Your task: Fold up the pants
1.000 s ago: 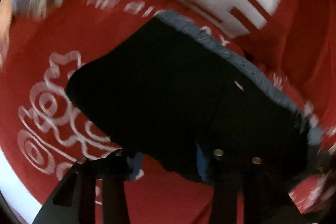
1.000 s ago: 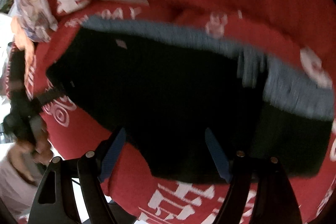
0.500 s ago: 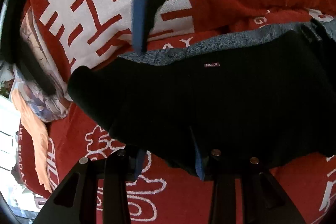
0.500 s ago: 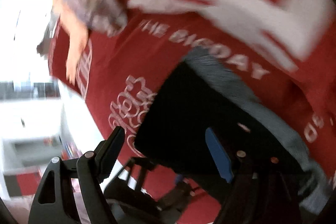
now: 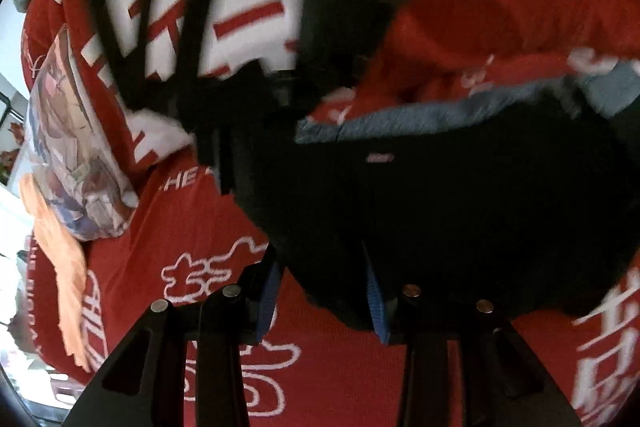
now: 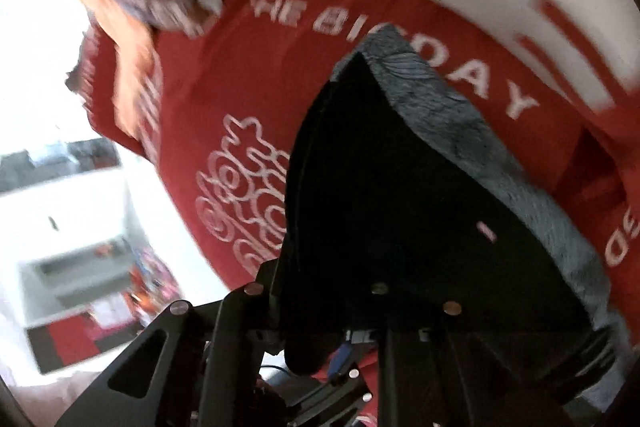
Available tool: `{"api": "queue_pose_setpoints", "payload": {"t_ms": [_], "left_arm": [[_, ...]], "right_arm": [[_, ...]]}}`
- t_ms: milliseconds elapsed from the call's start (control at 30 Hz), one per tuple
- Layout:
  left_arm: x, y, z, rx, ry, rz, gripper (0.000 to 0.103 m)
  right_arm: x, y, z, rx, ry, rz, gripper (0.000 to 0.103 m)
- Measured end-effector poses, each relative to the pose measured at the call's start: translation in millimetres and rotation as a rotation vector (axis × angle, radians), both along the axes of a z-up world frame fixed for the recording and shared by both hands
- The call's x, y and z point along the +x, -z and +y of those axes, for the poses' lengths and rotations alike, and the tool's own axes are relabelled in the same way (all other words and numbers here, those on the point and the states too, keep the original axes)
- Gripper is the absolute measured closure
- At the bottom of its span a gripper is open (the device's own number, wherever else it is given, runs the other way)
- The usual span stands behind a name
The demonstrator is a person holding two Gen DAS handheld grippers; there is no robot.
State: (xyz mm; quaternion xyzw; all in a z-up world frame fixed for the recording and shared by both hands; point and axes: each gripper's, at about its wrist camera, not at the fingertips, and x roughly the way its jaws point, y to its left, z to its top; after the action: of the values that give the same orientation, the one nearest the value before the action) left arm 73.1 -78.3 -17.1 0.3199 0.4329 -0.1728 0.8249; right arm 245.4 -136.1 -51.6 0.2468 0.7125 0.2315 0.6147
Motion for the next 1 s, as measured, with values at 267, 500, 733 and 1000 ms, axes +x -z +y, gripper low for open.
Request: {"api": "queue_pose_setpoints", "payload": {"t_ms": [267, 500, 733, 1000], "left_arm": [[-42, -65, -59, -0.13, 0.118, -0.055, 0.063], [-97, -90, -138, -0.172, 0.292, -0.074, 0.063], [-159, -70, -219, -0.149, 0.468, -0.021, 0.063], [-199, -8, -272, -0.027, 0.548, 0.052, 0.063]], "right_arm": [[-82, -57, -114, 0.24, 0.313, -0.176, 0.083], [-177, -86, -217, 0.309, 0.549, -0.297, 0.083], [-273, -73, -307, 0.282, 0.746, -0.314, 0.083], [-344, -7, -364, 0.208, 0.851, -0.245, 0.083]]}}
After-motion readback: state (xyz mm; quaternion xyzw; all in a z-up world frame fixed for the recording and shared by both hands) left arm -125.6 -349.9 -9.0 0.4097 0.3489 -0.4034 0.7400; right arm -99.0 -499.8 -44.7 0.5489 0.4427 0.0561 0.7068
